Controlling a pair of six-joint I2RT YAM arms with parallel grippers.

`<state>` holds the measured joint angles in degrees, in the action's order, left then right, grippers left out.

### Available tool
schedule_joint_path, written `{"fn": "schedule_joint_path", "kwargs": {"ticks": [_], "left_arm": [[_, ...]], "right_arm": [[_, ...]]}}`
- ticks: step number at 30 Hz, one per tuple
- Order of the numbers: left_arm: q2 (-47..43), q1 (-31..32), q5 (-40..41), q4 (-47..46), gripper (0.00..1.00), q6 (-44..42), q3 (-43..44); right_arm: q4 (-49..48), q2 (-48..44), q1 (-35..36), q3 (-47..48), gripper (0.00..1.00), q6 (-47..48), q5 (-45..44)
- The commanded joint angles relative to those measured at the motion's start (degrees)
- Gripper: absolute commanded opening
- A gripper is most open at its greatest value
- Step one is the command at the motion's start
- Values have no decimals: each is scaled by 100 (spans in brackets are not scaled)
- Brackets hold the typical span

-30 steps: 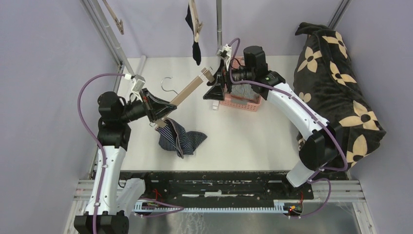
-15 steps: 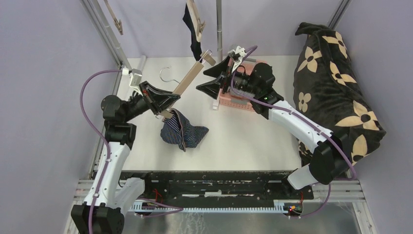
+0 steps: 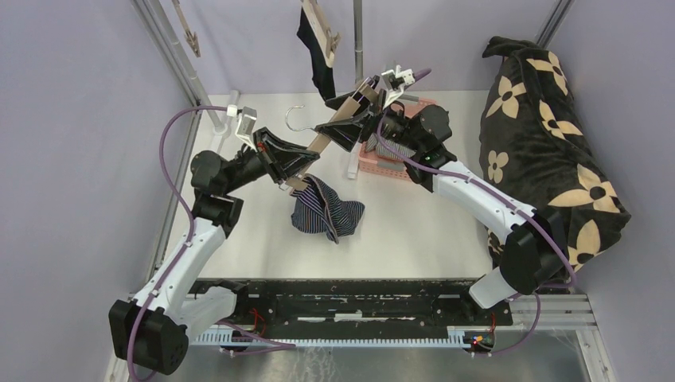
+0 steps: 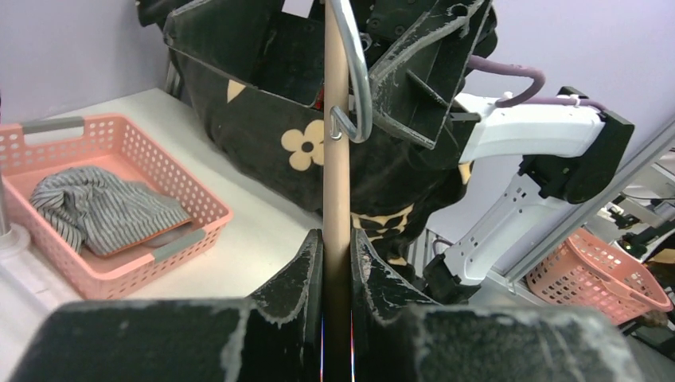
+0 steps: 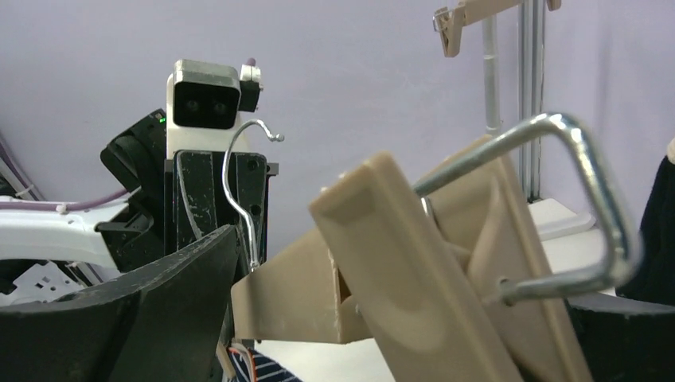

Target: Remove the underwear clipped to the hanger

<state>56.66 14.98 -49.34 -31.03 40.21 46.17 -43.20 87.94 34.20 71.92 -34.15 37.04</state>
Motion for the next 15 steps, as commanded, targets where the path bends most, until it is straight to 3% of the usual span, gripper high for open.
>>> {"fn": "schedule_joint_path", "kwargs": {"ticks": [1, 7, 11, 15], "left_arm": [[32, 147, 323, -1072, 3, 448, 98], [-90, 212, 1136, -1863, 3, 595, -201], [-37, 230, 1147, -1905, 3, 667, -161], [-4, 280, 1214, -1948, 3, 703, -209]], "right_arm": [[-538, 41, 28, 294, 96, -205, 59], [-499, -22, 29, 251, 96, -127, 69], [-302, -81, 26, 273, 95, 45, 22], [-210, -11, 34, 431, 79, 41, 68]]}}
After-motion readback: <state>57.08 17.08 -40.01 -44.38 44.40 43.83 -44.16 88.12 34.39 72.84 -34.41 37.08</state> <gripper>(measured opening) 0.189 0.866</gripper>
